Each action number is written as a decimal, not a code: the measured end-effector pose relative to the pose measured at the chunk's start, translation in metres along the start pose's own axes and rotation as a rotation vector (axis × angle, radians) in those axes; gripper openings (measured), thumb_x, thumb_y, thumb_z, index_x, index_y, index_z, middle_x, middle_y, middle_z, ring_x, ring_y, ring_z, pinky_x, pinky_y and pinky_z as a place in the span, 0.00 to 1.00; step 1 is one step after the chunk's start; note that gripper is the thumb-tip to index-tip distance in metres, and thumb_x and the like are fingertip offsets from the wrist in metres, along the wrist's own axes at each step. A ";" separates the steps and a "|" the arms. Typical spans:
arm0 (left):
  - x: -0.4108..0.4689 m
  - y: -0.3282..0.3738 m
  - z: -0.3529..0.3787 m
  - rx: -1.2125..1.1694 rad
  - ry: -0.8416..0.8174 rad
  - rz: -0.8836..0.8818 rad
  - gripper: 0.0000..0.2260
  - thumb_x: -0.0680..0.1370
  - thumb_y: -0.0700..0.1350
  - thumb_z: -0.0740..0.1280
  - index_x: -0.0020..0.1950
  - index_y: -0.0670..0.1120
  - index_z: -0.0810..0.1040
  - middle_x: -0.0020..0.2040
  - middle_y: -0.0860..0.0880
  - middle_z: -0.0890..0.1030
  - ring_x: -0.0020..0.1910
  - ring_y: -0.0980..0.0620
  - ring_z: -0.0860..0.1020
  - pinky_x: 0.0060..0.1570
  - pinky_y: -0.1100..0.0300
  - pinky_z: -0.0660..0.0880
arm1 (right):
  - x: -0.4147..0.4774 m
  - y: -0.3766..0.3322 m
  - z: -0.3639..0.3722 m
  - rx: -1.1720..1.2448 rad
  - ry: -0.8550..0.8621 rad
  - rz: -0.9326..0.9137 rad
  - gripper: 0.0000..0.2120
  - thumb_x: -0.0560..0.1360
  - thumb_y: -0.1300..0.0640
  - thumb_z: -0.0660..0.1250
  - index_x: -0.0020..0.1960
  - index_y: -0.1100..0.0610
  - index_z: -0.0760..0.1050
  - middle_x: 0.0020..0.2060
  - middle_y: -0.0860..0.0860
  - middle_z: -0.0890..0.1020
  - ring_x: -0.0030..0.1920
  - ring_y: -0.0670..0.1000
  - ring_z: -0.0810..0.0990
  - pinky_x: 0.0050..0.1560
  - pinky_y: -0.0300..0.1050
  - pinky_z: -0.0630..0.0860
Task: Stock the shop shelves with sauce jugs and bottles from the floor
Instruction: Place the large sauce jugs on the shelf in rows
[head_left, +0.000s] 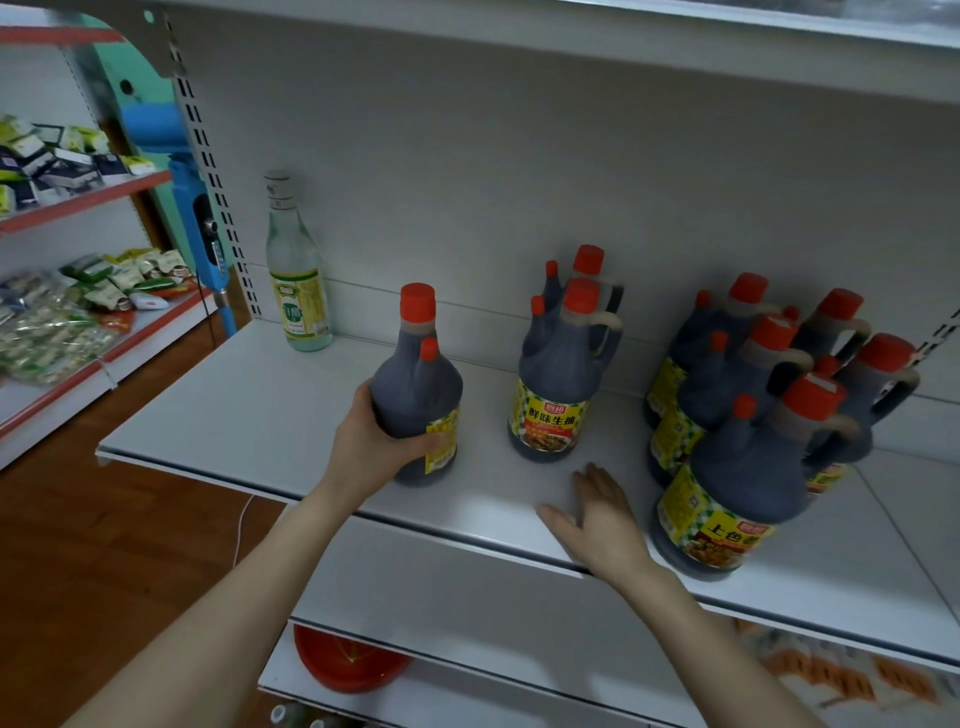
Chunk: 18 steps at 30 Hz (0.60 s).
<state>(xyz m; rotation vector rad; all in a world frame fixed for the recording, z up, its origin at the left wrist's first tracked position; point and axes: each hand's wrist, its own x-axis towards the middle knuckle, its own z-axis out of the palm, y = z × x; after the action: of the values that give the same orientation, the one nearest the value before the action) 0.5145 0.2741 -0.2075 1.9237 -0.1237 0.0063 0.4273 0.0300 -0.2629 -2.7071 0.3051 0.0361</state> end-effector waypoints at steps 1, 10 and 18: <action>-0.004 0.002 0.002 0.000 -0.015 -0.006 0.47 0.51 0.59 0.76 0.67 0.47 0.65 0.57 0.52 0.75 0.54 0.50 0.76 0.51 0.53 0.76 | -0.006 0.001 0.001 -0.043 0.008 -0.033 0.50 0.66 0.25 0.41 0.71 0.63 0.62 0.72 0.60 0.62 0.73 0.57 0.57 0.71 0.46 0.55; -0.028 0.022 0.036 -0.055 -0.356 0.048 0.42 0.55 0.53 0.78 0.65 0.54 0.63 0.54 0.63 0.73 0.53 0.65 0.75 0.47 0.71 0.73 | -0.021 0.020 0.005 -0.183 0.053 -0.114 0.59 0.58 0.24 0.22 0.72 0.58 0.61 0.73 0.56 0.62 0.75 0.54 0.56 0.71 0.55 0.55; -0.024 0.045 0.049 0.088 -0.219 0.205 0.44 0.53 0.68 0.75 0.63 0.49 0.68 0.59 0.51 0.76 0.57 0.54 0.76 0.53 0.55 0.77 | -0.022 0.020 0.009 -0.174 0.066 -0.085 0.50 0.69 0.28 0.31 0.66 0.62 0.70 0.66 0.61 0.72 0.69 0.59 0.67 0.66 0.59 0.64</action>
<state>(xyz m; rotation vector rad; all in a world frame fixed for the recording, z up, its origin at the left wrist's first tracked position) 0.4841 0.2153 -0.1840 1.9877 -0.4738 -0.0626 0.4016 0.0207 -0.2772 -2.8959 0.2143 -0.0543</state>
